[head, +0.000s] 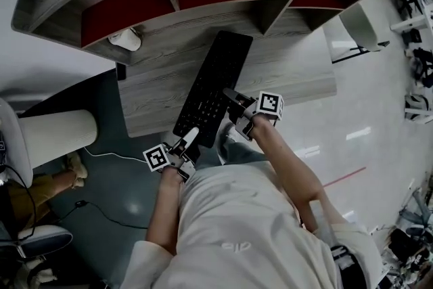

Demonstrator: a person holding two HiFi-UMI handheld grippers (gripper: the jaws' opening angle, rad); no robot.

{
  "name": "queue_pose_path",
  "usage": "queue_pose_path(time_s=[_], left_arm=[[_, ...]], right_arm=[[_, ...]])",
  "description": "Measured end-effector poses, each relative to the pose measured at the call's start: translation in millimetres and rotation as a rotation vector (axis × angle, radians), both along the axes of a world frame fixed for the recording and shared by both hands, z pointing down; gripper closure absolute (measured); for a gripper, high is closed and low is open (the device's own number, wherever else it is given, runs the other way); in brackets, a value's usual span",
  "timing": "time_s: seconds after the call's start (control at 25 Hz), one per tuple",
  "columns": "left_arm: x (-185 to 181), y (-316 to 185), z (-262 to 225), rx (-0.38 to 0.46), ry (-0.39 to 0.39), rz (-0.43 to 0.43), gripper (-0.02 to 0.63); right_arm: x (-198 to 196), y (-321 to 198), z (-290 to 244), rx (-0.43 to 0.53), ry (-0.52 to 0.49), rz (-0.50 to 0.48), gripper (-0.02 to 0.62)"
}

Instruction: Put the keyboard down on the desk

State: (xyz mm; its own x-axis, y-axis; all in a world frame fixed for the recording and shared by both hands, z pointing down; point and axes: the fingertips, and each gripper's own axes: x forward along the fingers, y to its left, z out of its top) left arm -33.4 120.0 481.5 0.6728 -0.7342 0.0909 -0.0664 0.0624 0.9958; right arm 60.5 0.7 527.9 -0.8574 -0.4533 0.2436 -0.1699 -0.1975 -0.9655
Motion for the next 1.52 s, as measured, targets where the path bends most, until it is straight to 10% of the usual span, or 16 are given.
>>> queue_pose_path(time_s=[0.52,1.04,1.52], left_arm=[[-4,-14,27,-0.074,0.033,-0.015,0.487],[-58,-20,71,-0.147,-0.114,-0.037,0.353],[-23,-62,117,-0.164,-0.11,0.141,0.365]], right_arm=[[-7,-20,16,-0.111,0.014,0.013,0.48],[-8,-35,25,-0.078,0.064,-0.105,0.48],[-10,-42,41,-0.046,0.078,-0.199,0.479]])
